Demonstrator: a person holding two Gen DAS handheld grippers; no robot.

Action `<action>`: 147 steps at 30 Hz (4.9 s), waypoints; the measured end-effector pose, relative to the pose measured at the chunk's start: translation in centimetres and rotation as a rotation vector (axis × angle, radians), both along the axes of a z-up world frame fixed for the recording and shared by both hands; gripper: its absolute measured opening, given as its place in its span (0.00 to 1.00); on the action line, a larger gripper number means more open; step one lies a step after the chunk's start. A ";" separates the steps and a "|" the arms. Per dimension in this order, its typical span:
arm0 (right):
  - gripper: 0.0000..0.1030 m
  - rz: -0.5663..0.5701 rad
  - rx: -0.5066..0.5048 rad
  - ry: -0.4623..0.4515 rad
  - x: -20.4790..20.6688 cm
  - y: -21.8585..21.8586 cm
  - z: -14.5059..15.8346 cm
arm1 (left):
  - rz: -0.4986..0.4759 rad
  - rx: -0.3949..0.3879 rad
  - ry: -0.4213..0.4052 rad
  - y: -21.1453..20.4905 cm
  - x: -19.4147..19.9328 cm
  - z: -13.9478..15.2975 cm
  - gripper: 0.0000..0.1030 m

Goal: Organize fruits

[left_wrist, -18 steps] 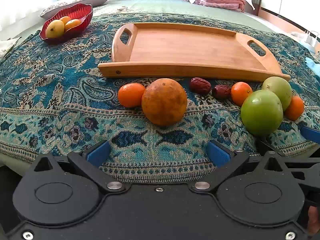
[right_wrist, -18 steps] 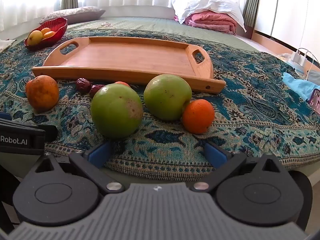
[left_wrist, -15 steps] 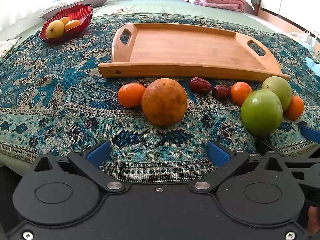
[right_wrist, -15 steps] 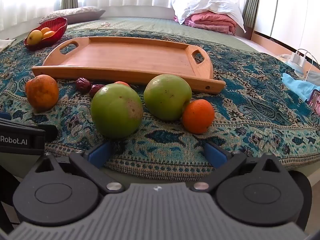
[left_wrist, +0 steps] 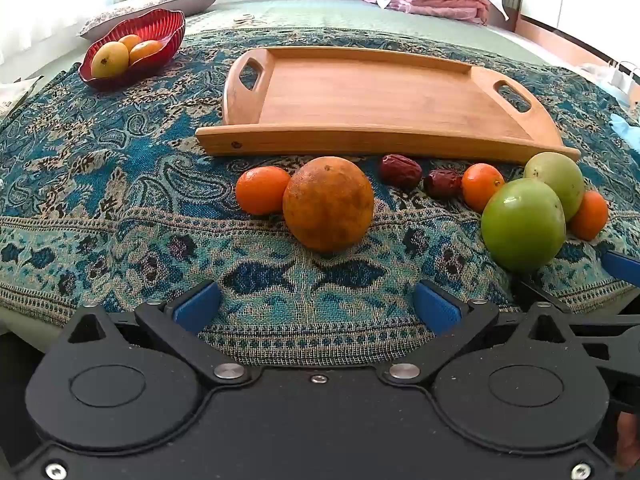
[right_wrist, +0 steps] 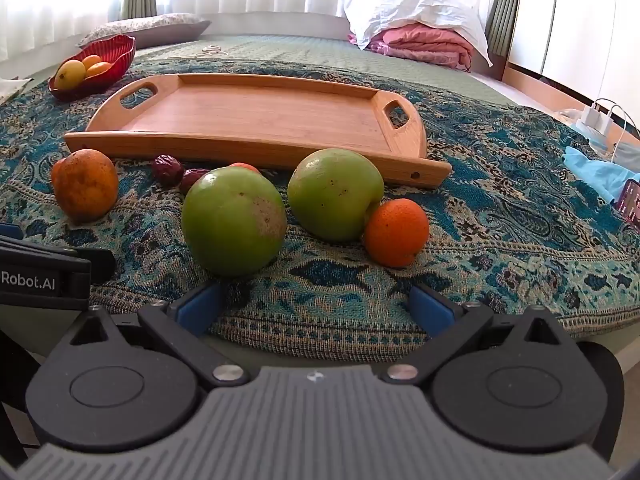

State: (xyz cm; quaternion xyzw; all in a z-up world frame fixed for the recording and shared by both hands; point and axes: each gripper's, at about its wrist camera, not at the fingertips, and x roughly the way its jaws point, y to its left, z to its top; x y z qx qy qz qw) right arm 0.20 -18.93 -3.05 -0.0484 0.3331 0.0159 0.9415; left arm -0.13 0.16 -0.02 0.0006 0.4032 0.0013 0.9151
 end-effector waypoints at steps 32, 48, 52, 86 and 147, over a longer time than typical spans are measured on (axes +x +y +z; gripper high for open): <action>1.00 0.003 -0.002 -0.004 -0.1 0.1 0.0 | -0.001 0.000 -0.005 -0.1 0.0 0.0 1.00; 1.00 0.002 -0.002 -0.006 -0.1 0.1 -0.1 | -0.001 0.001 -0.006 -0.1 0.0 0.0 1.00; 1.00 0.002 -0.002 -0.007 -0.1 0.1 -0.1 | -0.001 0.000 -0.006 -0.1 0.0 0.0 1.00; 0.71 0.093 0.101 -0.259 -1.9 1.4 0.8 | -0.037 -0.103 -0.225 0.5 -0.1 2.6 0.65; 0.58 0.060 0.263 -0.075 18.2 -5.4 7.1 | -0.027 -0.152 -0.145 1.9 18.6 6.6 0.45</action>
